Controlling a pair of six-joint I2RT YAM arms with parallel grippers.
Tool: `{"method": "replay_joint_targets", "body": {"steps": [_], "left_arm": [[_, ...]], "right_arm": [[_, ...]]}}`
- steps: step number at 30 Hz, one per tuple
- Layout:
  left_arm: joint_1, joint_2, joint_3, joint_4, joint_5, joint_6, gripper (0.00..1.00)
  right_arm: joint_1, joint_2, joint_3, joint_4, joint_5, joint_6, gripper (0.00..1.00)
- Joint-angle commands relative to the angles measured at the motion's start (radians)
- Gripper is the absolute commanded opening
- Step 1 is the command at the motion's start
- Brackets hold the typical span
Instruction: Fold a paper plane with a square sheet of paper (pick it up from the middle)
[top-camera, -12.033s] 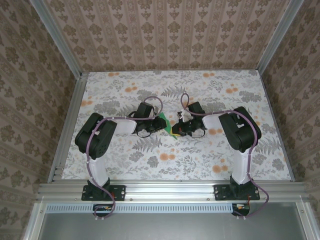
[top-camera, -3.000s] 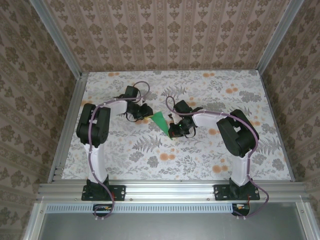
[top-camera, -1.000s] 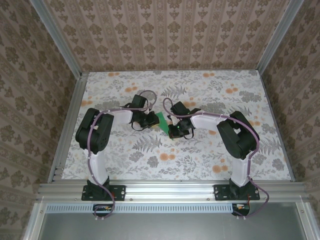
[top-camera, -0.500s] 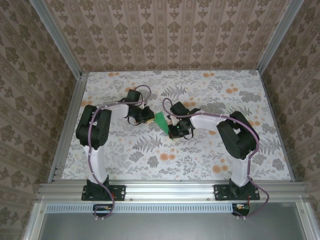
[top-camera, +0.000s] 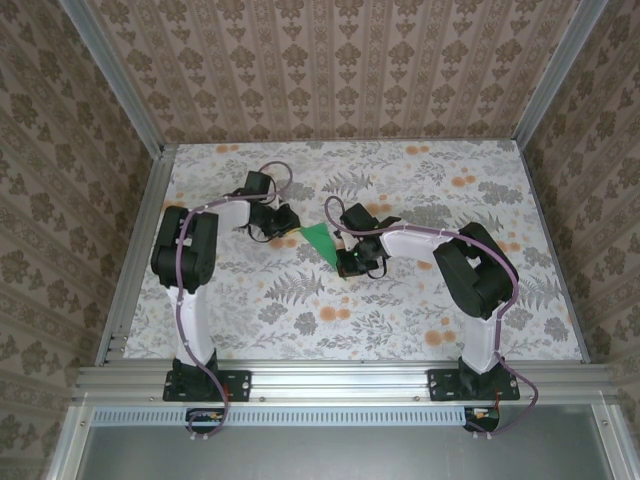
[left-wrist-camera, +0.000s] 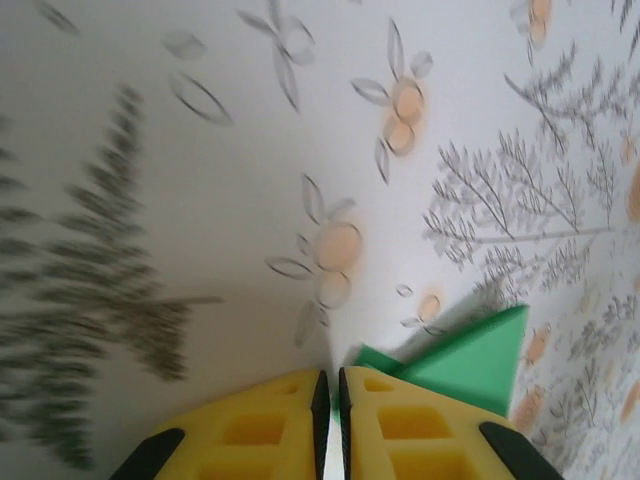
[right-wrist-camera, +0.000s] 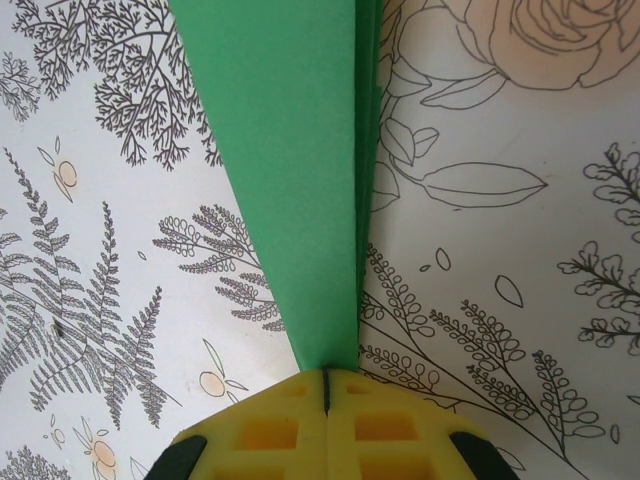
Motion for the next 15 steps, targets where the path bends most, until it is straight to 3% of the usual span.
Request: {"method": "replay_joint_targets", "body": {"steps": [1,9,15], "left_arm": [[0.054,0.024,0.013,-0.038,-0.128,0.042,0.16],[0.059,-0.138,-0.074,-0.031,-0.141,0.019,0.24],[0.02,-0.301,-0.177,-0.061,-0.196,-0.003,0.4]], "right_arm": [[-0.002,0.107,-0.082,-0.203,0.177,-0.011,0.04],[-0.002,-0.007,-0.01,-0.156,0.067,0.025,0.1],[-0.004,-0.189,0.016,-0.079,0.057,0.066,0.35]]}}
